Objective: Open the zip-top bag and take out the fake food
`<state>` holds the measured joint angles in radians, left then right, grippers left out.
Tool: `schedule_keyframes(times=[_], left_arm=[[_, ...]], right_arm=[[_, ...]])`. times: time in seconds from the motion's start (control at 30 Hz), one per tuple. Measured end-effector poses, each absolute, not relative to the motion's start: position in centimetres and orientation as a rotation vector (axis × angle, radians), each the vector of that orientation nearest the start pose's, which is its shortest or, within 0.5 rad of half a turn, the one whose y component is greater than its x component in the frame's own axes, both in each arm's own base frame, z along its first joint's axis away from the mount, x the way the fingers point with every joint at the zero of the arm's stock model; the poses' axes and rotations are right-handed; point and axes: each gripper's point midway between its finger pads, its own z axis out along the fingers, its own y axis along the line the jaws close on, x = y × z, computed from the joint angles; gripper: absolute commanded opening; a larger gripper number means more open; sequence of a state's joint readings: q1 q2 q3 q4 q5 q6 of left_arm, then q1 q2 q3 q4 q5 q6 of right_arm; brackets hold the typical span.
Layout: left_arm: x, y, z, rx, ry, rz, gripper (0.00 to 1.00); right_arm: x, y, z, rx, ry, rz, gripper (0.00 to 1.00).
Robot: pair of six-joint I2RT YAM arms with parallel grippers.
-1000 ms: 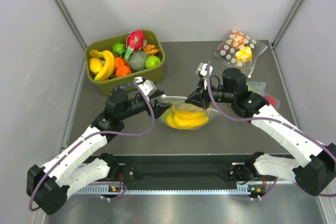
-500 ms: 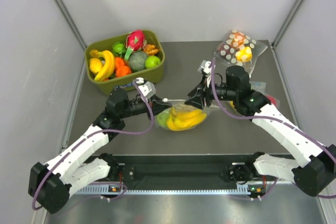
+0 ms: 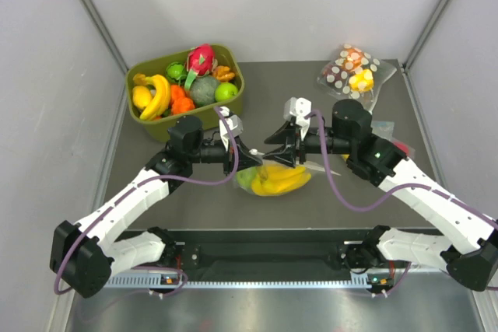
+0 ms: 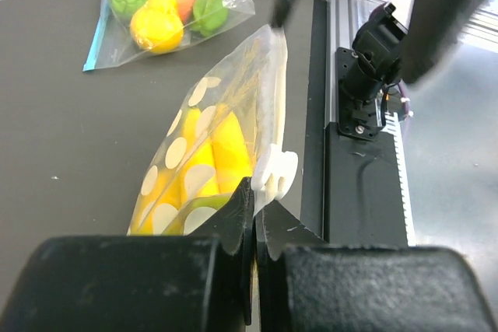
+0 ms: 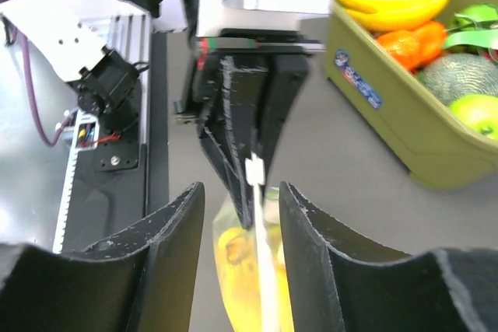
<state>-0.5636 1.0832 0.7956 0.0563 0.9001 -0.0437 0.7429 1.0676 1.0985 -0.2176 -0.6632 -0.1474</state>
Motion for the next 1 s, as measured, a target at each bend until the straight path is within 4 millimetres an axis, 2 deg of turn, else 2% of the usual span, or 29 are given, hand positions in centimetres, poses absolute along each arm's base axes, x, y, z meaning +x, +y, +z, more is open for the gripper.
schedule_keyframes(times=[0.1, 0.23, 0.47, 0.73, 1.0], left_arm=[[19.1, -28.6, 25.3, 1.111, 1.537, -1.235, 0.00], [19.0, -28.5, 25.3, 1.120, 1.538, -1.235, 0.00], [18.8, -28.5, 25.1, 1.124, 1.550, -1.244, 0.00], [18.8, -28.5, 25.1, 1.125, 1.551, -1.246, 0.00], [18.8, -28.5, 25.1, 1.125, 1.552, -1.246, 0.00]], right_arm=[[17.6, 31.7, 32.7, -1.247, 1.370, 1.008, 0.43], [18.1, 32.6, 31.6, -1.269, 1.400, 0.985, 0.39], [19.2, 33.0, 30.4, -1.269, 1.451, 0.939, 0.35], [19.4, 33.5, 29.5, -1.285, 1.471, 0.933, 0.32], [19.1, 33.6, 29.4, -1.298, 1.469, 0.935, 0.25]])
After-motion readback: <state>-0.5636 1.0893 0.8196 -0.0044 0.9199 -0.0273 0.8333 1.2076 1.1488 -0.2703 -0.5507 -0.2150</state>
